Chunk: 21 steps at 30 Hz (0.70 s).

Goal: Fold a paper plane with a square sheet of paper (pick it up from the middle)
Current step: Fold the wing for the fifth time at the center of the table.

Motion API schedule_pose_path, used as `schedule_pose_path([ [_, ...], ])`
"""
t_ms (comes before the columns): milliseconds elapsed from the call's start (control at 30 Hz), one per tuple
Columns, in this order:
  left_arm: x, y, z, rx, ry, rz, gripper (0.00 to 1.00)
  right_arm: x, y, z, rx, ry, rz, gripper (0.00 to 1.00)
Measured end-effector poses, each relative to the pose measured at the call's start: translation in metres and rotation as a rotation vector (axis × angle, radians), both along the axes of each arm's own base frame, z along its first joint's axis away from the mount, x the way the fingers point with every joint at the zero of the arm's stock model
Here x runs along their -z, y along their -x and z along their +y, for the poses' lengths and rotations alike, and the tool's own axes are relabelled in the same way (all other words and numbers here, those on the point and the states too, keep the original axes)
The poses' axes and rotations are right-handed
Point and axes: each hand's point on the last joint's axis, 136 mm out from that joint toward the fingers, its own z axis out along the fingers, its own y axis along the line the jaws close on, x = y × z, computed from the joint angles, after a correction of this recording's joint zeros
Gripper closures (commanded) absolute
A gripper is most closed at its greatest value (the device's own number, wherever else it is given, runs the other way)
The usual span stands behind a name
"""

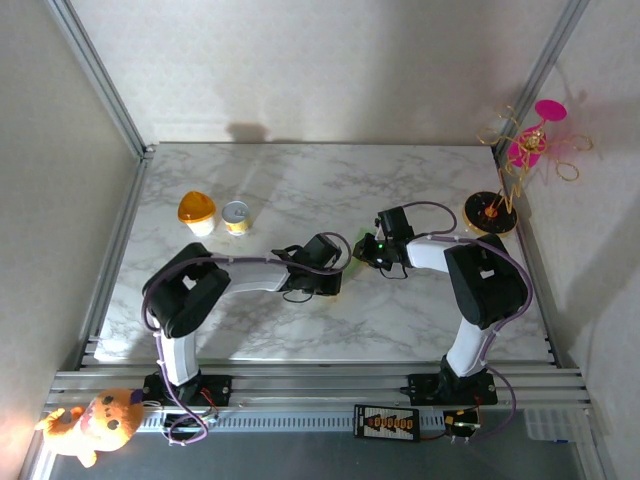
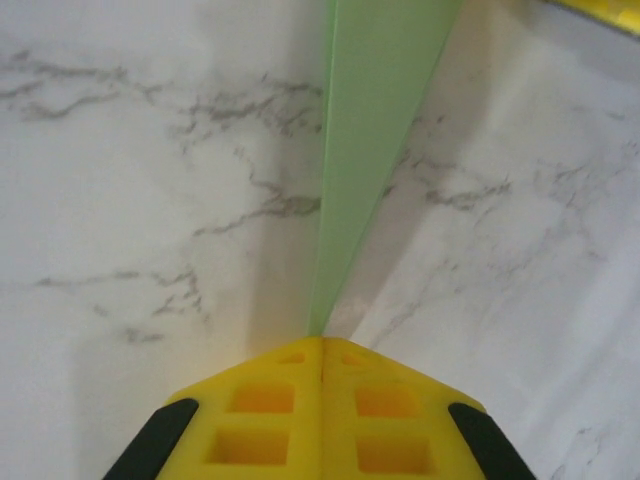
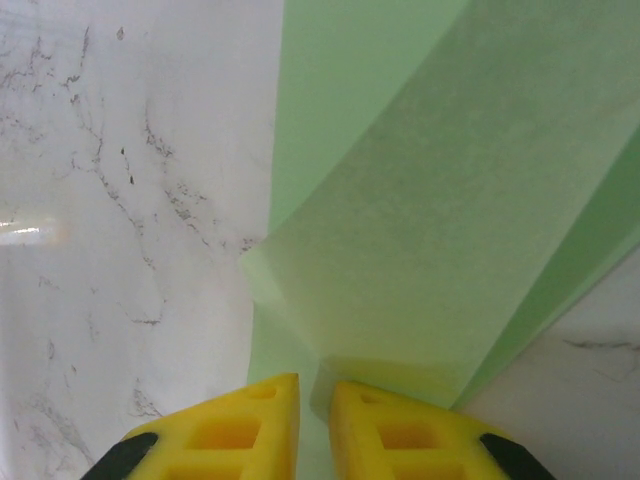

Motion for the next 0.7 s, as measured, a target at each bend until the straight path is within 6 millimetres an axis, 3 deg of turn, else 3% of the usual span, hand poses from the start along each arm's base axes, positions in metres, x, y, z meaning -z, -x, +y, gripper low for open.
schedule_pose_path([
  [133, -0.008, 0.006, 0.019, -0.016, -0.041, 0.022, 1.0, -0.002, -0.001, 0.004, -0.011, -0.017, -0.012, 0.8],
  [233, -0.035, -0.004, 0.028, -0.059, 0.006, -0.015, 0.98, -0.004, 0.0, 0.01, -0.026, -0.028, -0.024, 0.8],
  [333, -0.066, -0.022, 0.026, -0.102, 0.092, -0.084, 0.98, -0.005, 0.006, 0.021, -0.056, -0.039, -0.024, 0.8],
  [400, -0.075, -0.029, 0.021, -0.12, 0.133, -0.107, 0.99, -0.006, 0.013, 0.029, -0.083, -0.052, -0.017, 0.8],
  [500, -0.065, -0.034, 0.013, -0.139, 0.159, -0.089, 1.0, -0.008, 0.02, 0.038, -0.111, -0.072, -0.005, 0.8],
  [700, -0.025, -0.036, 0.007, -0.171, 0.138, -0.012, 1.0, -0.01, 0.022, 0.043, -0.123, -0.094, 0.002, 0.8],
])
